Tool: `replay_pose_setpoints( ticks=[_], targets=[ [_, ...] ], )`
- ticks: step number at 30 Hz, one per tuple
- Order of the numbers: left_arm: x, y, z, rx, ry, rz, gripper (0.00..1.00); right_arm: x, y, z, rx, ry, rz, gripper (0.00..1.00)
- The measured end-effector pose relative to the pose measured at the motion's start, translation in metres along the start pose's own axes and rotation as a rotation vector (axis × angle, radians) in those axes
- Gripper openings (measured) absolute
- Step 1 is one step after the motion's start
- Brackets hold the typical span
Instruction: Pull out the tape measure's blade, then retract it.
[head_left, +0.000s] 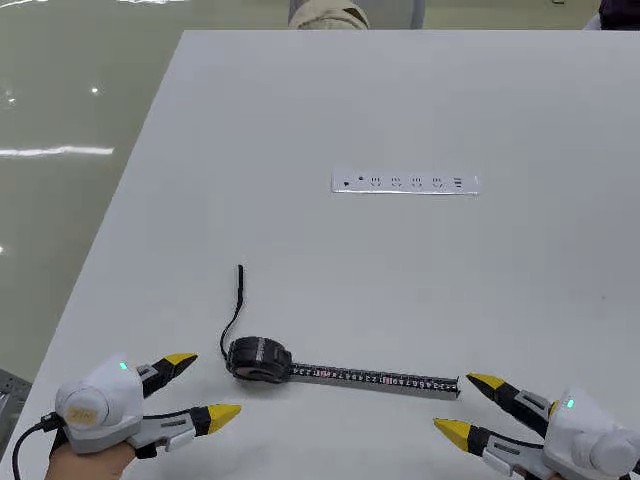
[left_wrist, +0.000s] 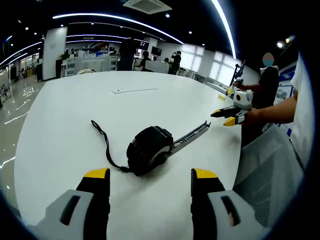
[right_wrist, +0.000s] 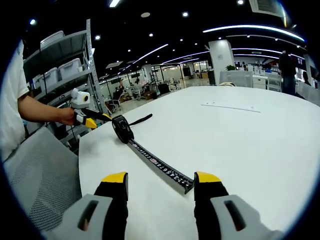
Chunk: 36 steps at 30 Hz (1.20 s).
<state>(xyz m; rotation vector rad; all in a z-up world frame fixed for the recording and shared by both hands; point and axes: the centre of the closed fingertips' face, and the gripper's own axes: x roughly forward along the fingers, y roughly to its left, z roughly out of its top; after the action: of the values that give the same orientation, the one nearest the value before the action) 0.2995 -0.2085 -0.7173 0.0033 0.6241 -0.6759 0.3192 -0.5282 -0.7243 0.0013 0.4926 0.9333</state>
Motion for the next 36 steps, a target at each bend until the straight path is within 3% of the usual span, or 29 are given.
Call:
replay_pose_setpoints(
  ticks=[7,17,36],
  targets=[
    [-0.012,-0.003,-0.005,-0.022,-0.02,0.026,0.66,-0.011,0.007,-0.002,-0.001,-0.001,-0.024,0.54],
    [-0.025,-0.012,-0.004,-0.037,-0.048,0.053,0.69,-0.025,0.013,0.0,-0.009,-0.007,-0.054,0.57],
    [-0.041,-0.026,-0.021,-0.075,-0.047,0.084,0.72,-0.048,0.021,-0.003,0.023,-0.033,-0.112,0.63]
  ],
)
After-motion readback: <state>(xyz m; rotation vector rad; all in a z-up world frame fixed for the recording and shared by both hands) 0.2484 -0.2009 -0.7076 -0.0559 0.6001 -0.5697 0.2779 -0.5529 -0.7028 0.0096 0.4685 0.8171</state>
